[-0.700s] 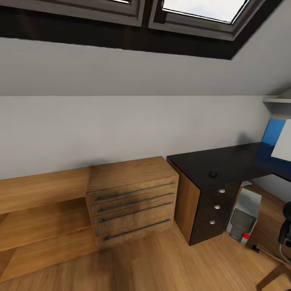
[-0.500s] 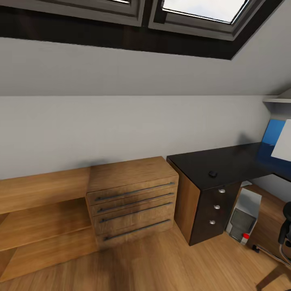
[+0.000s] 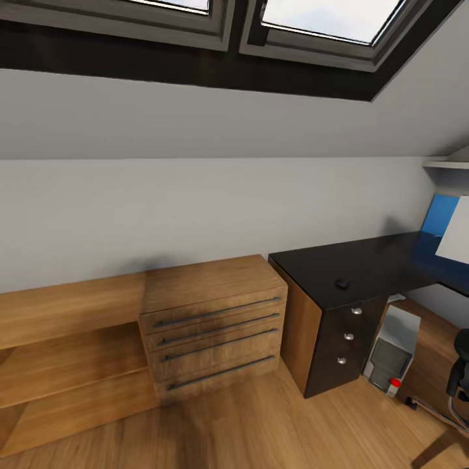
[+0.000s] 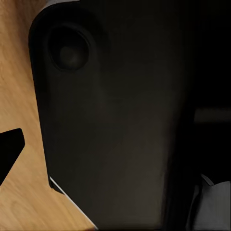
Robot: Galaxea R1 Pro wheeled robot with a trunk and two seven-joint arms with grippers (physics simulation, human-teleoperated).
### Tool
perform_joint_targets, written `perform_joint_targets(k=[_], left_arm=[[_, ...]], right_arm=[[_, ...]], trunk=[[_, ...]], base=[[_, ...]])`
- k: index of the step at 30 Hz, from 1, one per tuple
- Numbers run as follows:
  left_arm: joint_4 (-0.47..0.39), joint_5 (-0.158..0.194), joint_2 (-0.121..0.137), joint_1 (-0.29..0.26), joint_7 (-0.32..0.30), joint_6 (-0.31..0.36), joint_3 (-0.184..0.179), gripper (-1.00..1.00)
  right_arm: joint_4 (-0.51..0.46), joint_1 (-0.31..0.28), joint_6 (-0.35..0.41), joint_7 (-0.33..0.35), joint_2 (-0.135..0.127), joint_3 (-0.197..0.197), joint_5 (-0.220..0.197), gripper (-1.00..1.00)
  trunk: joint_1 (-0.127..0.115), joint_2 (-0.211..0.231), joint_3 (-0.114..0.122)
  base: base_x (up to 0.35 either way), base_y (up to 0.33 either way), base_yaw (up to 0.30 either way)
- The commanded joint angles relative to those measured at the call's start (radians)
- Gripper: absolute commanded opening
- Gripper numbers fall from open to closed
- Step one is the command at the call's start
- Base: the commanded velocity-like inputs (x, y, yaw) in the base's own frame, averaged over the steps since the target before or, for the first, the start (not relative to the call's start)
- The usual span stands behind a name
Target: In the bedroom, organize the workspace by keeping the computer under the desk, ensuring the monitor is on the desk, placing the keyboard on the desk next to the monitor, placing the mouse on the desk next to the keyboard, moving the folder from the swivel chair onto the desk next to the mouse, stacking the notebook on top of the folder with the pen on top of the notebook, and positioning the swivel chair next to the desk.
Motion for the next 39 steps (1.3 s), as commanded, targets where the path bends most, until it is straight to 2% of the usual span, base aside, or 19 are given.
perform_joint_targets(k=[1, 7, 10, 16, 30, 34, 37, 38, 39], left_arm=[[-0.001, -0.001, 0.000, 0.000, 0.000, 0.001, 0.000, 1.00], [-0.006, 0.001, 0.002, 0.000, 0.000, -0.001, 0.000, 1.00], [-0.007, 0.001, 0.001, 0.000, 0.000, 0.000, 0.000, 1.00], [-0.007, 0.001, 0.000, 0.000, 0.000, 0.000, 0.001, 1.00], [-0.008, 0.002, 0.002, 0.000, 0.001, -0.005, 0.002, 1.00], [-0.010, 0.004, 0.003, 0.000, 0.001, -0.032, 0.003, 1.00], [-0.024, 0.005, 0.003, 0.000, 0.001, -0.074, 0.003, 1.00], [-0.042, 0.005, 0.004, 0.001, 0.001, -0.105, 0.003, 1.00], [-0.042, 0.005, 0.004, 0.001, 0.001, -0.105, 0.003, 1.00]], right_arm=[[0.001, -0.001, -0.002, 0.000, 0.000, 0.000, -0.001, 1.00], [0.000, -0.001, -0.023, 0.002, -0.001, 0.005, 0.004, 1.00], [0.001, -0.001, -0.090, 0.001, -0.001, 0.002, 0.001, 1.00], [0.001, -0.001, -0.141, 0.000, -0.001, 0.001, -0.001, 1.00], [0.003, -0.001, -0.166, -0.001, 0.000, -0.008, -0.004, 1.00], [0.001, -0.001, -0.168, -0.001, 0.000, -0.020, -0.004, 1.00], [-0.007, -0.001, -0.179, -0.001, 0.001, -0.037, -0.004, 1.00], [-0.029, -0.001, -0.202, -0.001, 0.001, -0.053, -0.006, 1.00], [-0.029, -0.001, -0.202, -0.001, 0.001, -0.053, -0.006, 1.00]], trunk=[[-0.004, 0.007, 0.002], [-0.027, 0.049, 0.021], [-0.039, 0.070, 0.030], [-0.062, 0.112, 0.049], [-0.115, 0.210, 0.093], [-0.131, 0.238, 0.106], [-0.142, 0.259, 0.115], [-0.146, 0.266, 0.118], [-0.150, 0.273, 0.121]], base=[[0.000, 0.000, 0.000], [0.000, 0.000, -0.113], [0.000, 0.000, -0.239], [0.000, 0.000, -0.258], [0.000, 0.000, -0.264], [0.000, 0.000, -0.266], [0.000, 0.000, -0.267], [0.000, 0.000, -0.272], [0.000, 0.000, -0.272]])
